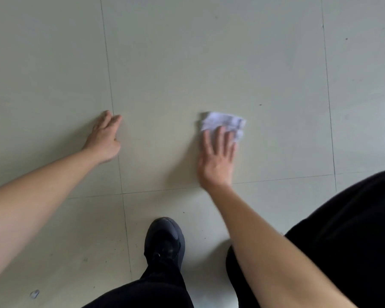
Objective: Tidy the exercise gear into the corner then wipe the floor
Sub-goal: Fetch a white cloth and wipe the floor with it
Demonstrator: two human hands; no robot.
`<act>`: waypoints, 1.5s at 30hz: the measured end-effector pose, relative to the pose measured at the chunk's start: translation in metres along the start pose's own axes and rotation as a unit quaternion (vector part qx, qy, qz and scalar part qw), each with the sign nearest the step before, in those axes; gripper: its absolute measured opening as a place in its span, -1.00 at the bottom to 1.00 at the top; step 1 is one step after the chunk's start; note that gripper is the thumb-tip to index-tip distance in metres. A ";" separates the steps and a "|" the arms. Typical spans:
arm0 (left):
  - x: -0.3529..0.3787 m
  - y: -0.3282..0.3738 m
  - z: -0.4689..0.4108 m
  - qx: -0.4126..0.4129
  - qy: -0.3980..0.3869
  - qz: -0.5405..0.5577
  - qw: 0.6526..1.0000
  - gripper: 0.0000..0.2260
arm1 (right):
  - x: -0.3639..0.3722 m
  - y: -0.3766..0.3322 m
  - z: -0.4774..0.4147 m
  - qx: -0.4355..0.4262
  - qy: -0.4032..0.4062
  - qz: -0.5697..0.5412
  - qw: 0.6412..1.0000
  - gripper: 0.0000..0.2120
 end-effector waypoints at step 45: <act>-0.121 -0.277 -0.090 0.160 0.114 -0.109 0.974 -0.42 | 0.096 -0.364 0.029 -0.057 0.072 0.060 0.994 -0.45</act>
Point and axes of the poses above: each hand's wrist, its own z-axis away from the middle knuckle, its own x-axis out of the palm, y = z × x, the point moved 2 cm from there along -z, towards the middle knuckle, and after that the axes turned 12 degrees about z, right-handed, at the moved point
